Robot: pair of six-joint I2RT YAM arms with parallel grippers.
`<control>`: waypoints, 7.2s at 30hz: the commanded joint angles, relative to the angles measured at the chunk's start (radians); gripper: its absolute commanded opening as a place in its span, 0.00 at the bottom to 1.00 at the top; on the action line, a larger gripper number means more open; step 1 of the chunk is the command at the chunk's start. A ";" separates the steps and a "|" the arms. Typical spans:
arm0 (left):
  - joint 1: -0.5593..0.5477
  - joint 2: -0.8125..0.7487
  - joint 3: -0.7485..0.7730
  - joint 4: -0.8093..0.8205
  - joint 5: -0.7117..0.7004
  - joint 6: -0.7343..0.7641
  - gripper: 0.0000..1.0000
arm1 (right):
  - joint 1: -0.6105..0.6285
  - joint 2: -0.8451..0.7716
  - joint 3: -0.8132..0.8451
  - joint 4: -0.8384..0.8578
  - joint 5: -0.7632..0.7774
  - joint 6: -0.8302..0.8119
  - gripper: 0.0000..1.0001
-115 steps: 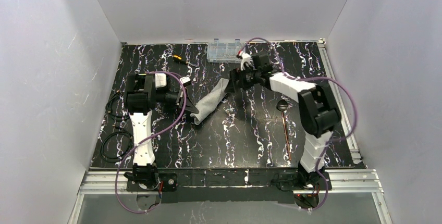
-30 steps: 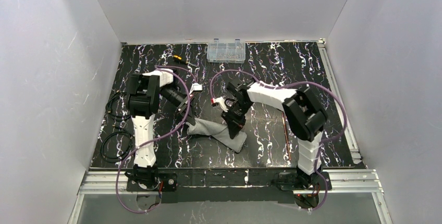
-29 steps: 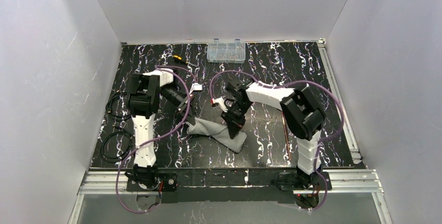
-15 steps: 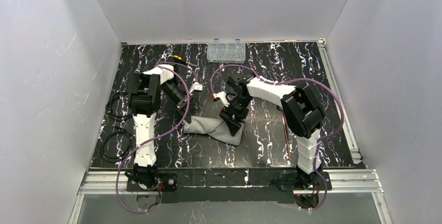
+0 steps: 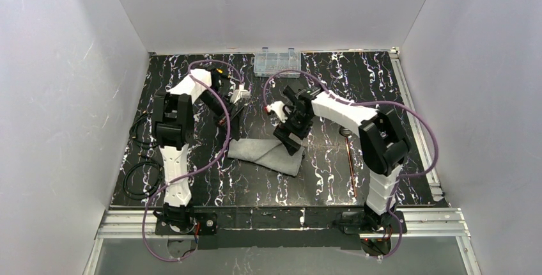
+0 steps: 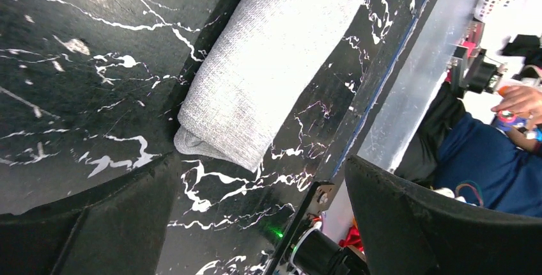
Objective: Fold the napkin into a case and place the utensils inside
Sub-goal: Turn over the smaller rectangle folded napkin at the center of the board, then smooth out the smaller rectangle-folded napkin at the center of the board, then pick up the spoon from the center of the board, then pass from the right arm to the left
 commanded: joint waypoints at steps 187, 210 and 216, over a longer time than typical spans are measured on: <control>-0.023 -0.653 -0.142 0.437 0.103 -0.377 0.93 | -0.141 -0.292 0.212 0.355 0.147 0.580 0.01; -0.026 -1.018 -0.356 0.710 0.262 -0.259 0.99 | -0.098 -0.332 0.179 1.763 -0.520 1.636 0.01; -0.025 -1.043 -0.300 0.697 0.407 -0.302 0.97 | -0.083 -0.343 0.183 1.787 -0.585 1.675 0.01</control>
